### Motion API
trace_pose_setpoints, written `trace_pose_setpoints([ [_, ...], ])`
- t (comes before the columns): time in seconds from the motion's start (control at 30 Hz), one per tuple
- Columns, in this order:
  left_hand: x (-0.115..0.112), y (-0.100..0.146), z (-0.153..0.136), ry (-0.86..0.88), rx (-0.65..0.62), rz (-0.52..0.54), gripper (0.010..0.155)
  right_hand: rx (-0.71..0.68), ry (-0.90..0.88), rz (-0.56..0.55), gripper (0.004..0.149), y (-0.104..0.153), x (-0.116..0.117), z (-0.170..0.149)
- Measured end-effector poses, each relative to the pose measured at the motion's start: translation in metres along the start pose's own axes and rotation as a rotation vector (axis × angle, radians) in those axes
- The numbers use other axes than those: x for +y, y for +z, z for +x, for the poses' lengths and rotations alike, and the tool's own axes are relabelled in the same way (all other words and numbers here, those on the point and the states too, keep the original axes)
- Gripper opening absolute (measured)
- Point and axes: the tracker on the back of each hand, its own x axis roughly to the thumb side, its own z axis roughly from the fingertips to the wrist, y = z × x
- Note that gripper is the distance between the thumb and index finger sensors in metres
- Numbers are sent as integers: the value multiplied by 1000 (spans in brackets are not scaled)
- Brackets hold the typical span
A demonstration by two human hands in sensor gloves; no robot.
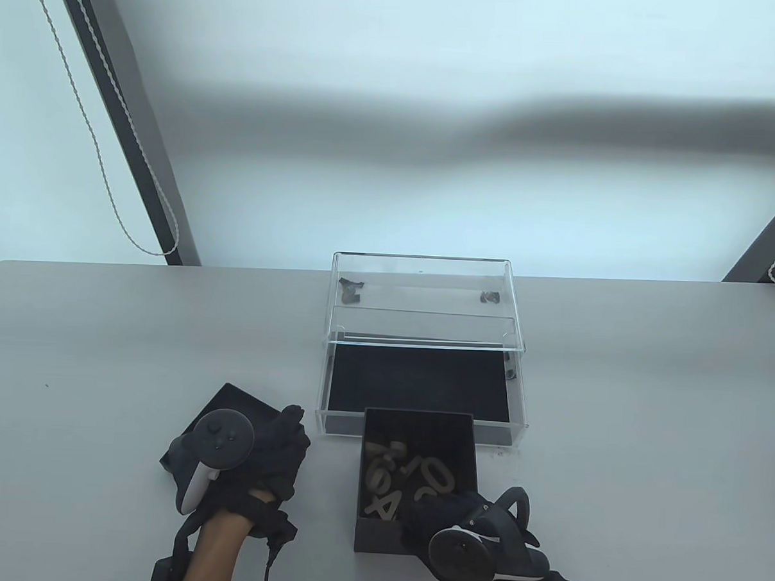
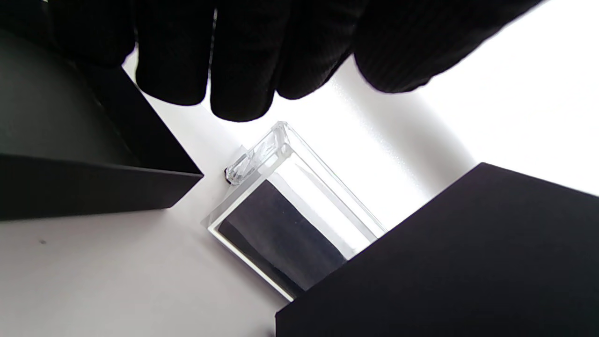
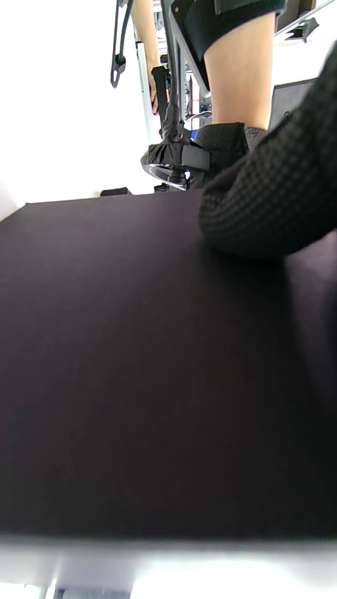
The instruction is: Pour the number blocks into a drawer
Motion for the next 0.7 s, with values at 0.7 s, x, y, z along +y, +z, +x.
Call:
trace_pose_setpoints([
  [0.7,16,4,-4,28,21,62,65,-64,-111,-272,48,-22,-49,21],
])
